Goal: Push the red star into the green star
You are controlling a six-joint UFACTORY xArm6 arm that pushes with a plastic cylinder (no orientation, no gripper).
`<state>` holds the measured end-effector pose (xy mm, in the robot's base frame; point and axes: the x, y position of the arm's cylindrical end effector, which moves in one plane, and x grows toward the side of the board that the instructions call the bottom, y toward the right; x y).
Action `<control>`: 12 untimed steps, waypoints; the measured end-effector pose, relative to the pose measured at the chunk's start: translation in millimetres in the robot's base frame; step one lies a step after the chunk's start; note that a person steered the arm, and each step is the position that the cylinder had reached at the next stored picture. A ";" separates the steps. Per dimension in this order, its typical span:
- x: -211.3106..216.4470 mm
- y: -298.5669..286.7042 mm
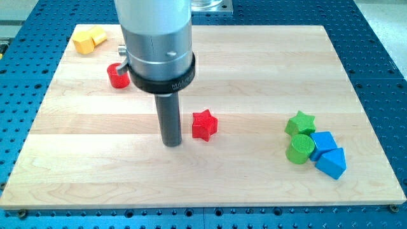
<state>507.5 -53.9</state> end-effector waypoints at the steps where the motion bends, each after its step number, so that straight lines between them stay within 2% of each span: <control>1: -7.3 23.4; 2: -11.9 81.3; 4: -34.3 95.4; 5: -31.3 159.8; 7: -24.9 185.9; 8: -22.6 103.1; 9: -15.9 -13.0; 10: -11.9 -87.7; 11: -42.8 -52.7; 12: -119.8 -26.4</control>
<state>387.7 -80.3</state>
